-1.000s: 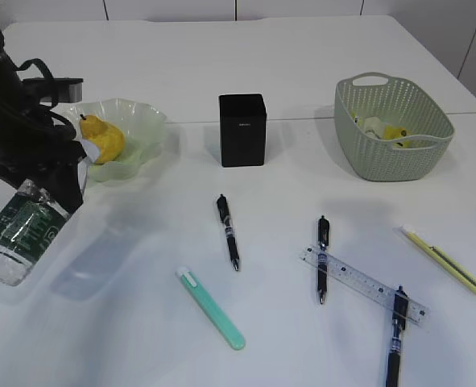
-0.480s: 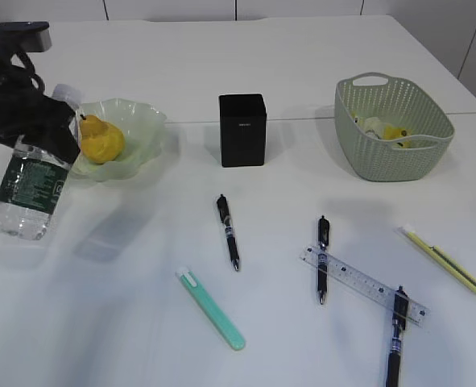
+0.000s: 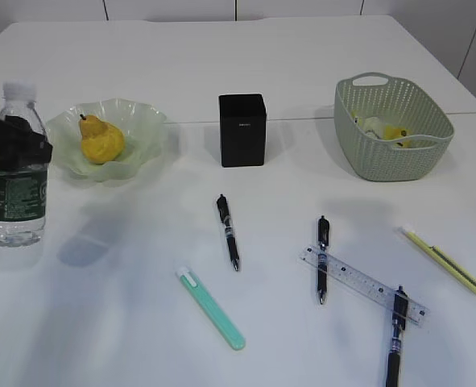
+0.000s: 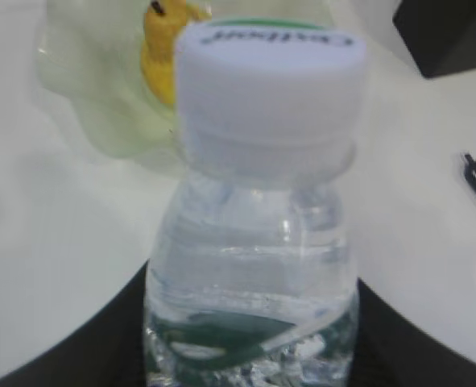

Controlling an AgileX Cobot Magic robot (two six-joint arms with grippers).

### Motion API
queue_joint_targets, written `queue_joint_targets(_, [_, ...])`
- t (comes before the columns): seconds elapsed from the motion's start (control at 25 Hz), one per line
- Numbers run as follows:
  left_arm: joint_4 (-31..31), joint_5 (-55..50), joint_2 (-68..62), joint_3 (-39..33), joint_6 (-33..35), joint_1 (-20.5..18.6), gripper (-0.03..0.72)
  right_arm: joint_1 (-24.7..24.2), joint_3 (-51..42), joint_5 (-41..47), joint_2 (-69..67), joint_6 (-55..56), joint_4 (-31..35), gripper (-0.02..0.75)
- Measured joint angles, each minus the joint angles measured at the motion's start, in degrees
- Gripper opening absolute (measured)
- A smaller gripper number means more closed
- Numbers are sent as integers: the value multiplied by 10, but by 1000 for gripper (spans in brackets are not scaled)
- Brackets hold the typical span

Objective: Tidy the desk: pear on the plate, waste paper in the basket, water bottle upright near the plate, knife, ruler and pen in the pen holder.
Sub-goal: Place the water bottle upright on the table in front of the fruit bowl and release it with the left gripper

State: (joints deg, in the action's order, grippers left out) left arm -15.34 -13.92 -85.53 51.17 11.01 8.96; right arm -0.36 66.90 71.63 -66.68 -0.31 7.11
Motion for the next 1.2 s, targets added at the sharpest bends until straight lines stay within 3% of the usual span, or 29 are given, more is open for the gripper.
queue_joint_targets(0.44, [10,416,38,-176,0,0,356,0,0,0,0,0,0,459])
queue_joint_targets(0.72, [15,584,-23,-182,-4,0,356,0,0,0,0,0,0,459])
queue_joint_targets(1.2, [49,754,-153,-182,-101,0,356,0,0,0,0,0,0,459])
